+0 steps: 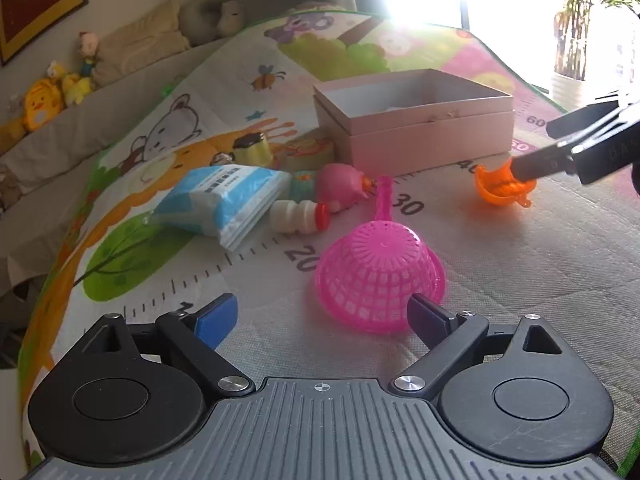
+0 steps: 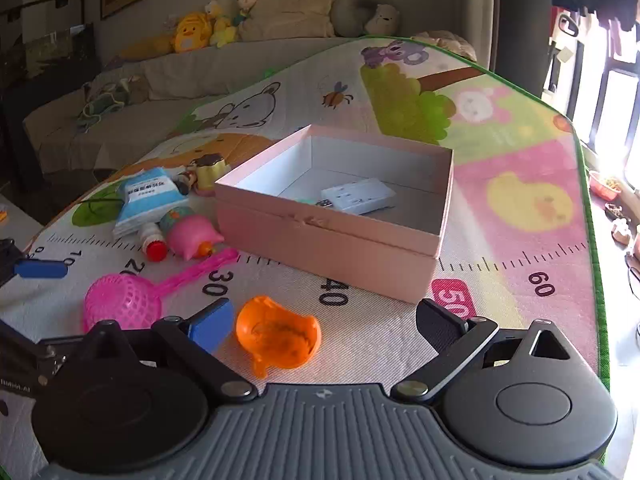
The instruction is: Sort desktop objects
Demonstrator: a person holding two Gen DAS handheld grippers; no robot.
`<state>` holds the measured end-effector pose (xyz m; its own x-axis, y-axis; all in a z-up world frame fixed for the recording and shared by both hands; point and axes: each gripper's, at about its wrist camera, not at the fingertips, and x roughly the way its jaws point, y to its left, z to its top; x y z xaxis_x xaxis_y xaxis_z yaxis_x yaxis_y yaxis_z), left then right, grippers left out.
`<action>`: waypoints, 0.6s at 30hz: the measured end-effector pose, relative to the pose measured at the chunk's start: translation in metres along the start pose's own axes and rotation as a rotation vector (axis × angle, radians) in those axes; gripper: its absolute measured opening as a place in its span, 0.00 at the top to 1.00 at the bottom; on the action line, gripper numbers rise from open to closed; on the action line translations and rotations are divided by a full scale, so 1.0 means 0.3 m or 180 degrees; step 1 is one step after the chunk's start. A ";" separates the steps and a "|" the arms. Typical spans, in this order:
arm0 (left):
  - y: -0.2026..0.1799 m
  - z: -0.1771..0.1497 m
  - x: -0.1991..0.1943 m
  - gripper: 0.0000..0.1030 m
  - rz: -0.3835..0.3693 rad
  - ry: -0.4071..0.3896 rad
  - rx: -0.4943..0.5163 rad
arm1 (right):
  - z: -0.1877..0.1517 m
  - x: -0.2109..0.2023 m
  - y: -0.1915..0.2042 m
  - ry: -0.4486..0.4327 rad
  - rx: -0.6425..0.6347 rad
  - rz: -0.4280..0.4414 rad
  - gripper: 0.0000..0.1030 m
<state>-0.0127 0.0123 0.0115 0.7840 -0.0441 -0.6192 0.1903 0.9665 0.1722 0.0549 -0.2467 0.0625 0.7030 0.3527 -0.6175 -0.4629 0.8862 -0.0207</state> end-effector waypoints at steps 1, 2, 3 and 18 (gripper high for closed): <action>0.008 0.002 -0.004 0.07 -0.0027 -0.0018 -0.0026 | -0.010 0.006 0.023 0.0027 -0.0055 0.0026 0.05; 0.013 0.005 -0.009 0.06 -0.0100 -0.0037 -0.0047 | -0.018 0.011 0.038 0.0040 -0.0096 0.0035 0.05; 0.014 0.009 -0.013 0.05 -0.0206 -0.0048 -0.0055 | -0.029 0.017 0.058 0.0051 -0.0155 0.0032 0.05; -0.107 0.074 0.129 0.03 -0.0454 0.0068 0.0176 | -0.097 0.051 0.016 0.0221 0.0115 -0.0111 0.00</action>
<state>0.0246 -0.0260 -0.0010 0.7341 -0.1740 -0.6563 0.3316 0.9354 0.1229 0.0478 -0.2459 0.0302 0.6787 0.3008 -0.6700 -0.4180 0.9083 -0.0156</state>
